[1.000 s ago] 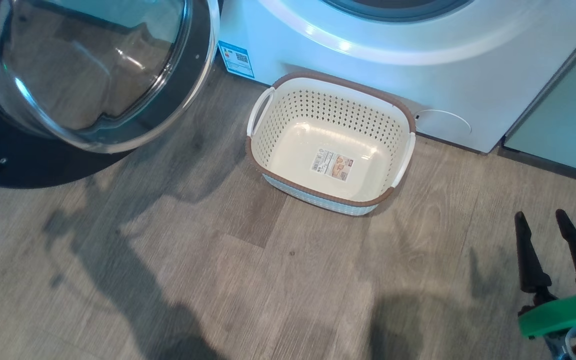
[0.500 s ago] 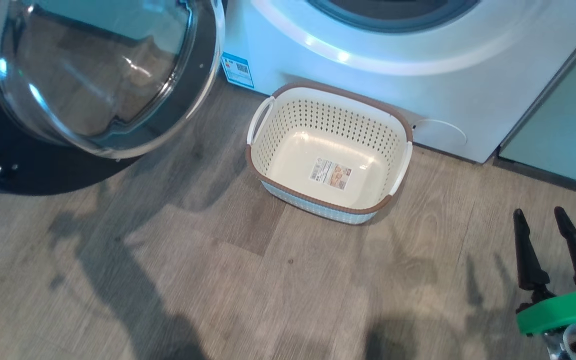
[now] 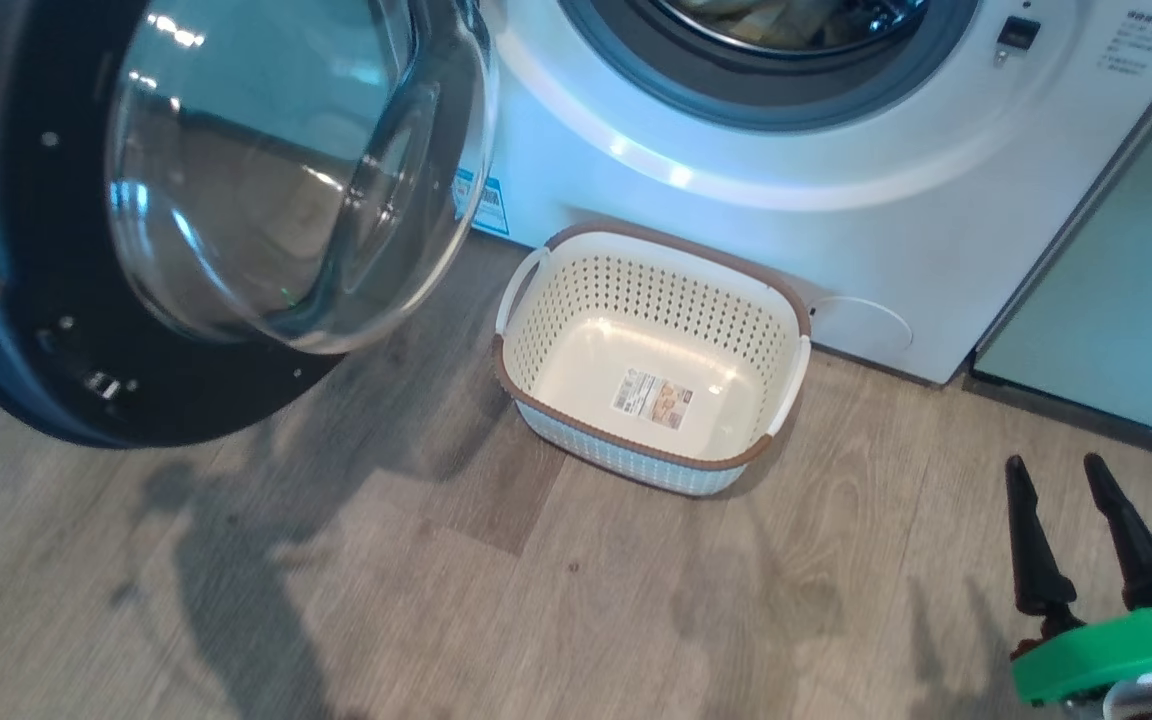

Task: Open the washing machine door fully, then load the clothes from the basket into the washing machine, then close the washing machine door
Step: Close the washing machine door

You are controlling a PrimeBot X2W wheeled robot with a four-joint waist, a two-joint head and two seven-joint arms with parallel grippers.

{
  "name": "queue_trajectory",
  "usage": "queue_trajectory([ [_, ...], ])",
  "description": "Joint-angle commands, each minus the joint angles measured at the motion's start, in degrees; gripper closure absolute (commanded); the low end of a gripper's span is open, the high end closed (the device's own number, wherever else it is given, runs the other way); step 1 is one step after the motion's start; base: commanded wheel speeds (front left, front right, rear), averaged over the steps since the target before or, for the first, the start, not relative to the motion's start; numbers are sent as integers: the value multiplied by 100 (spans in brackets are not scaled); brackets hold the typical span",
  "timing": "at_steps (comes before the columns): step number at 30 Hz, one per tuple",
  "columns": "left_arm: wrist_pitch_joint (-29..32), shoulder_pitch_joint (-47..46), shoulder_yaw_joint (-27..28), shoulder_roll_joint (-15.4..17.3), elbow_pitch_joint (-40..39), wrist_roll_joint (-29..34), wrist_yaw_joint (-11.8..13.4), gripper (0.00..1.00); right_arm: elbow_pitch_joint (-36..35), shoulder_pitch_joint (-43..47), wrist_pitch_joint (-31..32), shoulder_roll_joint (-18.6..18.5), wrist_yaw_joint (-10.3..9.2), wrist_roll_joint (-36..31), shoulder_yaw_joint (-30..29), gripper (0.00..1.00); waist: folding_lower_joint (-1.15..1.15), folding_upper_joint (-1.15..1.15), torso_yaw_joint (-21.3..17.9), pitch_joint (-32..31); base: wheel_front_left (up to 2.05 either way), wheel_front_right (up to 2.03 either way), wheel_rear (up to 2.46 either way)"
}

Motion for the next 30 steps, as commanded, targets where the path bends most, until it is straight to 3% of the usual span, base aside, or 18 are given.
queue_trajectory([
  [1,91,1,37,273,-250,-55,-41,100,-156,-43,-55,-28,-16,1,76,0,1,0,20,-73,0,0,0],
  [13,747,507,-319,-138,-866,-354,-42,100,-104,206,-55,171,-16,40,41,0,1,0,95,-573,0,0,0],
  [30,1241,1381,-647,-1152,-2337,-942,-43,100,-123,381,-55,223,-16,31,-151,0,1,0,-135,-741,0,0,0],
])
